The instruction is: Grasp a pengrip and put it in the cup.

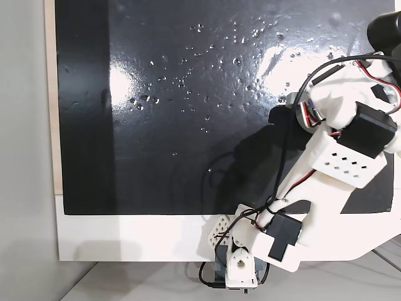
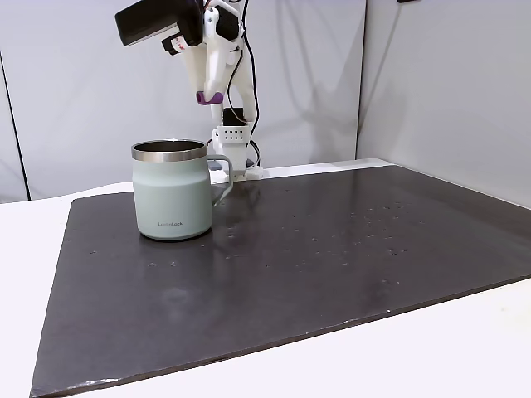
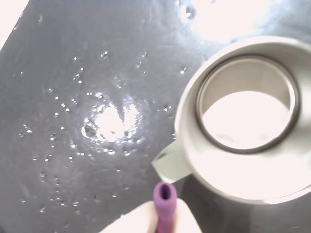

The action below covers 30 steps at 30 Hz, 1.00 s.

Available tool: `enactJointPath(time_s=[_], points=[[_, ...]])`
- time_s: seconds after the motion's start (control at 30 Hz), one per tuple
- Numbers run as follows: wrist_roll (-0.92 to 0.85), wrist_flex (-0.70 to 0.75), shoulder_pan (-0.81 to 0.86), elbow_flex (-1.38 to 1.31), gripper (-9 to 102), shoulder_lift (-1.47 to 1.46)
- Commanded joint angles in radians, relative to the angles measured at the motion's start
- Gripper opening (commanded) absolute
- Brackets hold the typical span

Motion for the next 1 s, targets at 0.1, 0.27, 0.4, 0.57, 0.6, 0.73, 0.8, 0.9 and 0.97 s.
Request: enactJointPath(time_s=[0.1,0.27,0.4,0.57,0.6,0.73,0.8,0.9,0.97], points=[[-0.077,0.009,0.107,-0.060,0,-0.040],[-0.094,0.008,0.127,-0.078,0,-0.069],[-0.101,0.008,0.135,-0.078,0,-0.083],[-0.109,0.009,0.140,-0.078,7,-0.084],[-0.112,0.011,0.141,-0.078,13,-0.084],[-0.118,0.012,0.144,-0.078,28,-0.083],[-0.126,0.012,0.147,-0.078,30,-0.077],[-0.133,0.014,0.152,-0.078,30,-0.072],[-0.135,0.014,0.153,-0.077,30,-0.072]])
